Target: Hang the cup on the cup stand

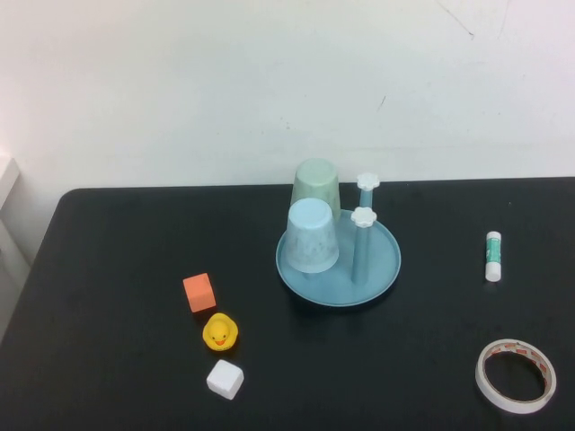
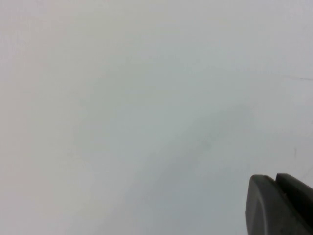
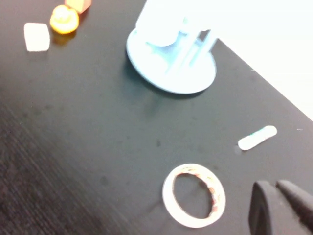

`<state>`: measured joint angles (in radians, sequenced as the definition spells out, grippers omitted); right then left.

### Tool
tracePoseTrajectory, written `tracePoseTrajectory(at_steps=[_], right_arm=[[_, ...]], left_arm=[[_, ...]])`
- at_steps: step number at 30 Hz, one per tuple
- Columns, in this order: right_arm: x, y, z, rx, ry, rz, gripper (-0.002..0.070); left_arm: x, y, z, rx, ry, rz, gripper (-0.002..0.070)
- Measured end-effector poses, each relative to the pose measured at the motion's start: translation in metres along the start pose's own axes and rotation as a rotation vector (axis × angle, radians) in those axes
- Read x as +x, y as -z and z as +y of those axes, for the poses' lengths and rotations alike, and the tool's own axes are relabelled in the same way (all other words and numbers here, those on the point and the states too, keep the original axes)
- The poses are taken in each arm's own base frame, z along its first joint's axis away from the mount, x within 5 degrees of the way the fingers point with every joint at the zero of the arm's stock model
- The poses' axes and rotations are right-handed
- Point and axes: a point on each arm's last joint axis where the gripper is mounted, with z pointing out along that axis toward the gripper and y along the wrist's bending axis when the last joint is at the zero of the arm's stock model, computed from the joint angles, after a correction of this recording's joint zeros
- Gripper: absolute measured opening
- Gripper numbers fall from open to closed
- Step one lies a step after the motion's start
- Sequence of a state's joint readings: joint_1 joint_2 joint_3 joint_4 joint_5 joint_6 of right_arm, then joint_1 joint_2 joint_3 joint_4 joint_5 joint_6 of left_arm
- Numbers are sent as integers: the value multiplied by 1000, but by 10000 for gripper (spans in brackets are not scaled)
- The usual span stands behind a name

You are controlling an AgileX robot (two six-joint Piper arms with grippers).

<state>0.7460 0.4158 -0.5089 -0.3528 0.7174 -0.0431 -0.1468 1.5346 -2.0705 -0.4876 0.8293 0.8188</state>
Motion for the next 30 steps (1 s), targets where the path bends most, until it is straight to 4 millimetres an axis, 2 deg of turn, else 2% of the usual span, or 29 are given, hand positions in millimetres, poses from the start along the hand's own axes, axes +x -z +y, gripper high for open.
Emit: tracePoseTrajectory(at_steps=[2,3,6,12,14,15,16,19,22,26,30], right_arm=[[7,-8,5,-15,6,6,0],[12,-12,9,-25,8,11,0],[13,-13,9,-28,7,8,0],[14,-13,12,-51,-24,24,0],[16,-13,12,-59,-34,44,0],[17,-13,13,-61,-35,54,0],[18,-13,13,-64,-37,69,0],[20,-13,13,-66,-38,81,0],[20,-13,13,-67,-38,89,0],[21,-13,13,-68,-40,93,0],[21,-13,13,-68,-39,94,0]], left_arm=[[-7,27,-4,-39,6,-1,0],[-8,46,-10,-56,8,7,0],[-4,82,-25,-82,-9,21,0],[31,122,-58,-82,13,73,0],[51,130,-71,-86,44,87,0],[56,138,-77,-102,50,71,0],[73,150,-89,-134,64,49,0],[100,168,-109,-171,85,19,0],[129,181,-129,-178,110,21,0],[173,185,-154,-168,140,60,0],[206,185,-170,-167,152,85,0]])
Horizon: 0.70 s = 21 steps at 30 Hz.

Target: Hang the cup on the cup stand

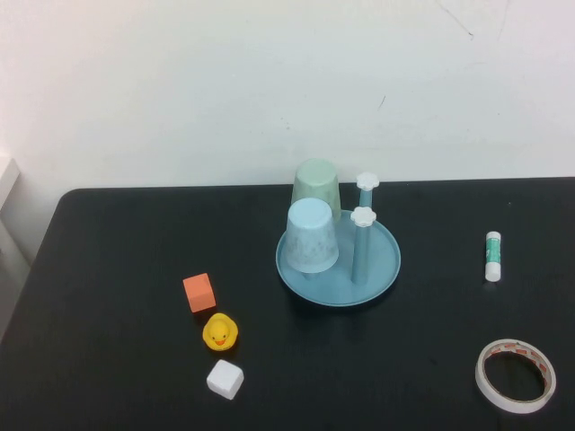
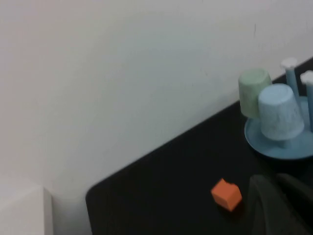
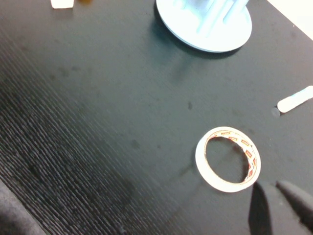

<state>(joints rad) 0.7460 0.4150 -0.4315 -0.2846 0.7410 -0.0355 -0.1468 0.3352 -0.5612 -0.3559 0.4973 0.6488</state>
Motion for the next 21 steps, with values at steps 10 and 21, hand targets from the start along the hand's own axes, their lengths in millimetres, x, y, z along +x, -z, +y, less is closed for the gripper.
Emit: tracePoseTrajectory(at_steps=[10,21], right_arm=[[0,0,0,0,0,0,0],[0,0,0,-1,-1,0,0]], left_arm=[[61,-17,-14,4,-28,141,0],[111,-19,-18,-178,31,82,0]])
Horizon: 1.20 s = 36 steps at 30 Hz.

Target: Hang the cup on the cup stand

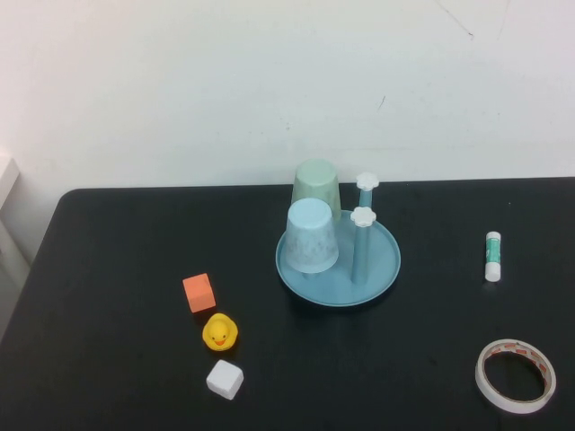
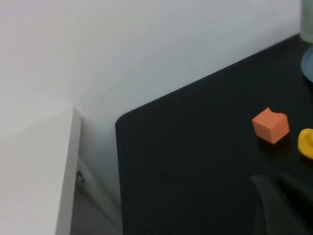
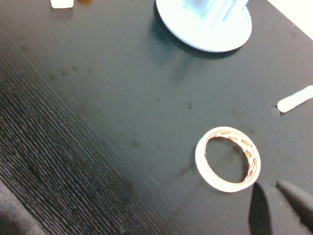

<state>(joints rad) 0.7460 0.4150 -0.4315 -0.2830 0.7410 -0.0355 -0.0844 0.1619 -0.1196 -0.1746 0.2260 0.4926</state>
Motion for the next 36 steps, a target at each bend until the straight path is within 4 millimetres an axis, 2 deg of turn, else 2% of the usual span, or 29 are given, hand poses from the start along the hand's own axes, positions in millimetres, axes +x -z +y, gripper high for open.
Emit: tracePoseTrajectory(at_steps=[5,8,15,28,36], right_arm=[[0,0,0,0,0,0,0],[0,0,0,-1,-2,-2,0],[0,1,0,0,-3,-5,0],[0,1,0,1,-3,-7,0],[0,1,0,1,-5,-7,0]], left_arm=[[35,1,-9,-41,48,-16,0],[41,3,-12,-19,41,29,0],[44,3,-14,-5,83,63,0],[45,3,-12,-31,361,69,0],[45,4,-12,-38,410,70,0]])
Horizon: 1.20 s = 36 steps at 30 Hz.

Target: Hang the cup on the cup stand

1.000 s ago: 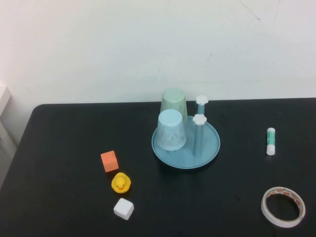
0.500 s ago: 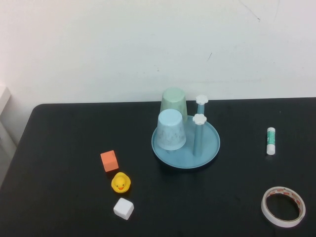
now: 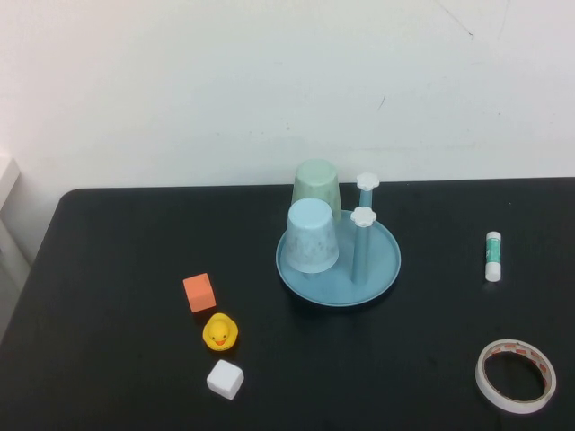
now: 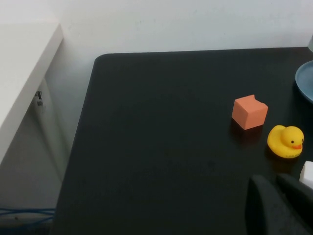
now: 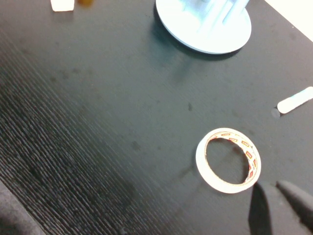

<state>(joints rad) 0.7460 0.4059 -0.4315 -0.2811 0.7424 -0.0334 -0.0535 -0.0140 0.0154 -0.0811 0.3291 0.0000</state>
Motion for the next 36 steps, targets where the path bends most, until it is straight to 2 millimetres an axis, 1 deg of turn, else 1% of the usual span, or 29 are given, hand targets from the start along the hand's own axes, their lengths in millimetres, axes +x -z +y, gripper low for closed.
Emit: tracePoseTrajectory(at_steps=[21,24,27,29,36], right_arm=[[0,0,0,0,-4,0,0],[1,4,-1,15,-6,-19,0],[6,7,-5,87,-47,-79,0],[12,6,-7,151,-84,-122,0],[38,-2,-12,462,-203,-308,0]], left_arm=[[0,0,0,-3,1,0,0],[0,0,0,-4,-1,0,0],[0,0,0,-5,-3,0,0],[0,0,0,-5,-3,0,0],[0,0,1,-6,-7,-2,0]])
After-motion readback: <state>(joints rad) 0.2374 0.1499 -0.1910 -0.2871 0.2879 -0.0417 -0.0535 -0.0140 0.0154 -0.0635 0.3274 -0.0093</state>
